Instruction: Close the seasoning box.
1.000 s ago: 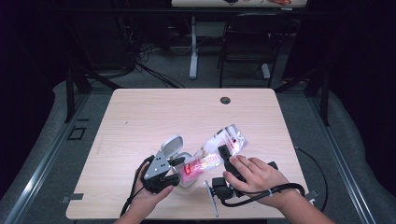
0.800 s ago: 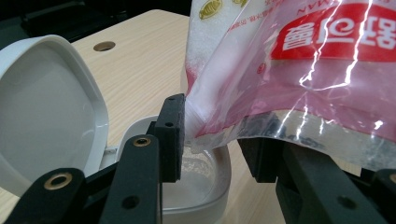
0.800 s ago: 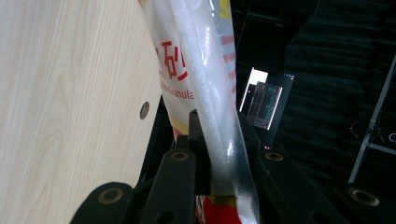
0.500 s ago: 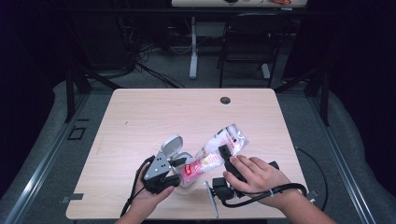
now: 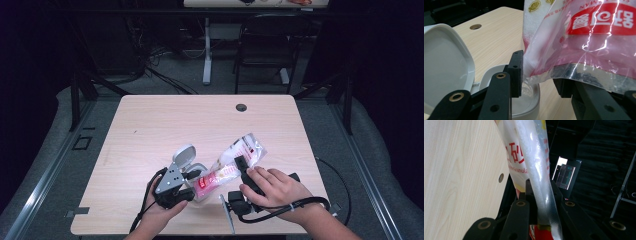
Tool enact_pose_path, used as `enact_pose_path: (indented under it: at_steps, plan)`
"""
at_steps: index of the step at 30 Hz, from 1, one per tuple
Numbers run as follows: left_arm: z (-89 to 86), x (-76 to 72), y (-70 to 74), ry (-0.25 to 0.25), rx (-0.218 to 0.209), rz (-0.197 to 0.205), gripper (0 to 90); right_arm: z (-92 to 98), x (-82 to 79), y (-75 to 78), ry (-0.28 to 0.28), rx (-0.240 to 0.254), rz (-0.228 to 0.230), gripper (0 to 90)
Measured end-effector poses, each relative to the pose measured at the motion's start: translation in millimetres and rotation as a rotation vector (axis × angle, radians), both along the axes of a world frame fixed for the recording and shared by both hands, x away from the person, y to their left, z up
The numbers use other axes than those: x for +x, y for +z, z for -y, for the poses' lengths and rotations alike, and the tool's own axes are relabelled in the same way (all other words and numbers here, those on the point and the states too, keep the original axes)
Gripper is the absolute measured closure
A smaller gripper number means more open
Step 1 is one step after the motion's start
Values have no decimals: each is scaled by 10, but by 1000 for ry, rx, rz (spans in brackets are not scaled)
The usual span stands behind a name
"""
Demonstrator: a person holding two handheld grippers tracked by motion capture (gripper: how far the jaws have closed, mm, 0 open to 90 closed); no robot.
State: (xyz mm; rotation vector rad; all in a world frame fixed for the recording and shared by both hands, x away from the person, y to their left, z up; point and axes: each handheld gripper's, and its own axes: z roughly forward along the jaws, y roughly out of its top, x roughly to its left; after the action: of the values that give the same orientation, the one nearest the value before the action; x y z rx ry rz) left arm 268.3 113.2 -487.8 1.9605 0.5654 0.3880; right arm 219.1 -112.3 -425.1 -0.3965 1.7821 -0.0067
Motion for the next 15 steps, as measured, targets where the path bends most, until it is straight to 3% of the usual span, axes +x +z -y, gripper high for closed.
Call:
enact_pose_path:
  at_steps: [15]
  plan:
    - [-1,11,-8,1,4,-5,641,-17,8,18,-3,-16,-7,842]
